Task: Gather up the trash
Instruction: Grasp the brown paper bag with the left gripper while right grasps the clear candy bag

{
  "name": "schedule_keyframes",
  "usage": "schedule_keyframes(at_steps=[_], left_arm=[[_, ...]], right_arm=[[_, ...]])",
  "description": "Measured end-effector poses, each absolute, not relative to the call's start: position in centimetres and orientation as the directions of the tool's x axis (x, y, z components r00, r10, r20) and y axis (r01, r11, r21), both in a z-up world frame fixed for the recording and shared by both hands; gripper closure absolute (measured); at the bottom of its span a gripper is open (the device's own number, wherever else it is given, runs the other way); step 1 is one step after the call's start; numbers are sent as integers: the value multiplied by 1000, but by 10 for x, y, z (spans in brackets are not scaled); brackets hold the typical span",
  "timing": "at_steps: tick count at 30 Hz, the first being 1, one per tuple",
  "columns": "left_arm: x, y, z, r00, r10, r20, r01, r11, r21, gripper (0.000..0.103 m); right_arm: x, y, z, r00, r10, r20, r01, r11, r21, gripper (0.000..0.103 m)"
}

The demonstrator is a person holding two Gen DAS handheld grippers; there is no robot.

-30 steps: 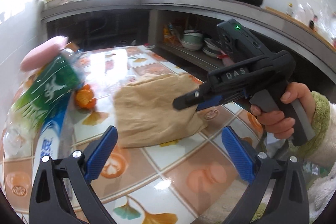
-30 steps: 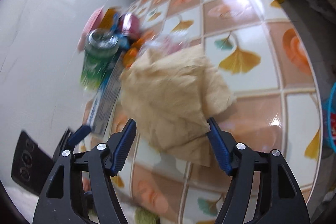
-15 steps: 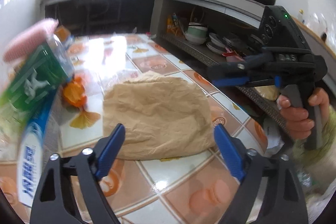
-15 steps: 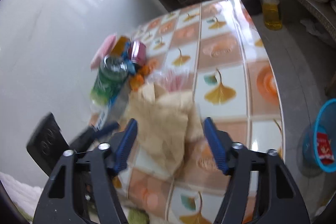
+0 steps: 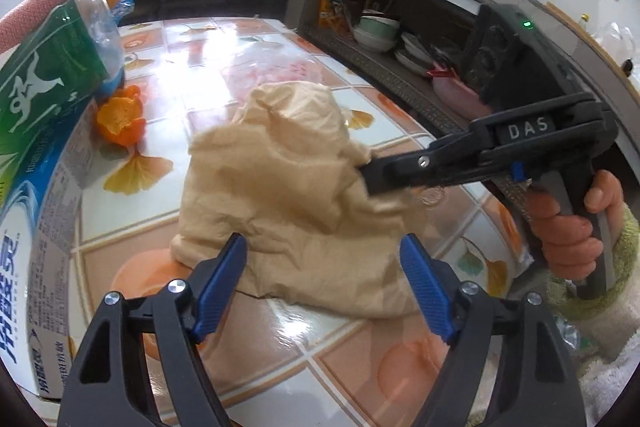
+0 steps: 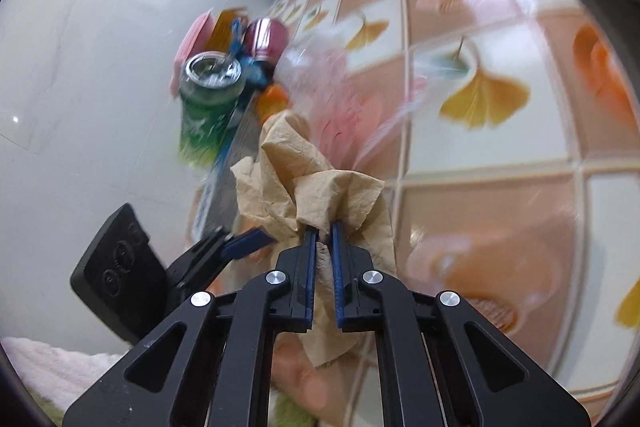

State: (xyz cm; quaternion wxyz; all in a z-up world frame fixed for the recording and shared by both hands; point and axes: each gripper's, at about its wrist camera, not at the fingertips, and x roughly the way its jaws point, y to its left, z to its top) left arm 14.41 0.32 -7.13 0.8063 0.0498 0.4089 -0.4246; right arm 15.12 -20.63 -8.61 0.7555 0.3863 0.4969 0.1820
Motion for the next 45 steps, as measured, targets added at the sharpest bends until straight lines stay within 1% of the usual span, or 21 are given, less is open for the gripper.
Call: schedule_keyframes(at_steps=[3,5,9,11,13,14,16,17,18,19,20,21,22,24,26,31,36,40,42,43,45], left_arm=[[138,5,-73,278,-662,-696,755,599,-268,26],[134,2,-73,283,-653,-702,772,590,-237,26],[126,-3,-73,298,-634,-713,788,585,-191,28],[126,-10,-73,322,-614,-720,789,595,-155,40],[128,-9,-73,339,-601,-724,782,607,-138,48],[130,-9,-73,341,-600,-723,777,613,-142,56],[136,-5,-73,336,-603,-724,764,624,-164,66],[139,-3,-73,331,-606,-723,759,626,-178,70],[141,-1,-73,329,-609,-722,752,631,-189,73],[144,1,-73,329,-609,-722,741,640,-202,78],[145,5,-73,327,-611,-721,734,644,-213,82],[149,8,-74,319,-619,-718,723,649,-237,83],[152,11,-74,313,-626,-715,710,654,-262,86],[157,16,-75,299,-641,-706,690,657,-304,89],[159,23,-78,287,-660,-694,672,655,-346,90],[160,31,-80,277,-677,-682,656,652,-380,91],[156,35,-81,278,-681,-678,655,650,-385,91],[156,35,-81,279,-682,-676,654,650,-386,91],[157,35,-81,280,-682,-676,656,650,-385,91],[157,35,-81,280,-683,-675,655,650,-386,91],[157,35,-81,278,-685,-673,654,648,-390,91]], right_arm=[[156,-201,-97,395,723,-567,112,575,811,96],[160,-197,-106,358,760,-542,125,536,835,96],[165,-188,-114,308,788,-533,134,519,844,96],[166,-184,-112,301,786,-541,128,528,839,96],[168,-183,-109,301,781,-547,119,538,835,95],[168,-182,-107,302,779,-549,116,542,832,94],[167,-181,-102,306,770,-560,108,557,824,93],[167,-182,-100,311,764,-566,106,564,819,89],[166,-183,-98,317,757,-572,106,571,814,81],[164,-186,-94,328,745,-581,107,581,807,77],[164,-187,-91,339,736,-586,106,589,801,70],[161,-191,-87,354,726,-590,105,595,797,63],[158,-196,-81,378,710,-594,109,603,790,60],[152,-212,-75,420,683,-598,134,605,785,51],[148,-225,-75,459,656,-600,176,594,785,46],[157,-242,-95,503,628,-594,303,515,802,46],[176,-238,-98,525,617,-586,313,501,807,47],[191,-227,-100,540,602,-589,325,496,805,52],[196,-221,-102,541,593,-596,335,498,800,62],[199,-219,-104,541,593,-596,343,491,801,65],[195,-220,-107,542,592,-597,360,479,801,79]])
